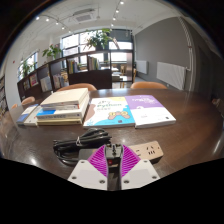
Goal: Unplug charger
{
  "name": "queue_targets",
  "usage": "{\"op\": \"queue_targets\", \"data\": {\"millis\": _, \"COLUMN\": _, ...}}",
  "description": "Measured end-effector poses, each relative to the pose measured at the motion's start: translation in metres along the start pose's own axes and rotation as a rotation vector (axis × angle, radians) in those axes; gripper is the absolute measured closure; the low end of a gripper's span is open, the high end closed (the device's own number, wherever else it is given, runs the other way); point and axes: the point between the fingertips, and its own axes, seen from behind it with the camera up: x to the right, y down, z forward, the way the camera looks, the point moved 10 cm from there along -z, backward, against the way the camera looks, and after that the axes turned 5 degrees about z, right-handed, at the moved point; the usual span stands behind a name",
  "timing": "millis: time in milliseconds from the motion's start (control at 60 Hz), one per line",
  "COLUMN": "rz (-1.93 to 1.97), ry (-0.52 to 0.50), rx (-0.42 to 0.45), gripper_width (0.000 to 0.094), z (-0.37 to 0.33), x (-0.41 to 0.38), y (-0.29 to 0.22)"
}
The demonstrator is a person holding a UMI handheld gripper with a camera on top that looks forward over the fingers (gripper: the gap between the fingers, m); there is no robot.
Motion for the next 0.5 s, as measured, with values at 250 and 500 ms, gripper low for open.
{"op": "queue_targets", "data": {"millis": 250, "rz": 0.026, "ry": -0.026, "rx": 0.428, "gripper_width": 0.0842, "z": -0.134, "x": 0.036, "y": -0.213}}
{"op": "queue_targets", "data": {"millis": 500, "rz": 0.033, "ry": 0.073, "rx": 0.287, "gripper_width": 0.0823, "z": -0.107, "x": 0.172, "y": -0.186}}
